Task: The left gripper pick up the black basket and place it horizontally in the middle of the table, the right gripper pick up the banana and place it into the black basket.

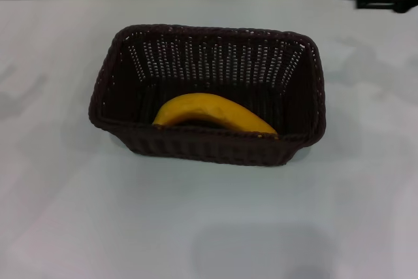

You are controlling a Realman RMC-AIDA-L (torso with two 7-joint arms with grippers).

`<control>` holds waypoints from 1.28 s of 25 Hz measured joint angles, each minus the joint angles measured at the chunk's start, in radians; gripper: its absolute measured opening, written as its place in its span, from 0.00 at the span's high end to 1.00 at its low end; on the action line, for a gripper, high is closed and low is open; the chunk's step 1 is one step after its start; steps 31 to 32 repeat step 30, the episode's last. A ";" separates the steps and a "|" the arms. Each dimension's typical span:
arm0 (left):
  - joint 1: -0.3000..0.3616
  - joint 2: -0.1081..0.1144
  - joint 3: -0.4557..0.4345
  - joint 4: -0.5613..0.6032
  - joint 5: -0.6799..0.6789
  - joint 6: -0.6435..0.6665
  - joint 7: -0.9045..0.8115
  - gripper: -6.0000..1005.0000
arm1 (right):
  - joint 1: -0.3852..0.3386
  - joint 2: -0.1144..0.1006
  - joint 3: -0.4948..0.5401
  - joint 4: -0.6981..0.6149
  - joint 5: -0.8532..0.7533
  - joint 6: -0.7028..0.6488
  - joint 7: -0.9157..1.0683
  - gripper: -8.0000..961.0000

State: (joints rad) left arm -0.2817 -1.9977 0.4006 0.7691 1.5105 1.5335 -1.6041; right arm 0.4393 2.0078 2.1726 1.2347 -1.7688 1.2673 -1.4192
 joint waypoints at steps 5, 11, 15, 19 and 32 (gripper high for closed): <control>0.036 -0.047 0.002 -0.026 -0.054 0.001 0.120 0.11 | -0.024 -0.001 0.130 -0.205 0.148 -0.059 -0.243 0.10; 0.052 -0.071 0.005 -0.156 -0.059 0.014 0.362 0.11 | -0.024 -0.001 0.208 -0.495 0.370 -0.127 -0.627 0.10; 0.059 -0.074 -0.011 -0.277 -0.077 0.011 0.512 0.11 | -0.026 0.000 0.214 -0.616 0.533 -0.171 -0.788 0.10; 0.078 -0.078 -0.067 -0.374 -0.132 0.013 0.651 0.11 | -0.034 -0.006 0.215 -0.688 0.651 -0.183 -0.893 0.10; 0.157 -0.079 -0.090 -0.462 -0.432 0.015 0.816 0.11 | -0.026 0.005 0.207 -0.790 0.913 -0.195 -1.046 0.09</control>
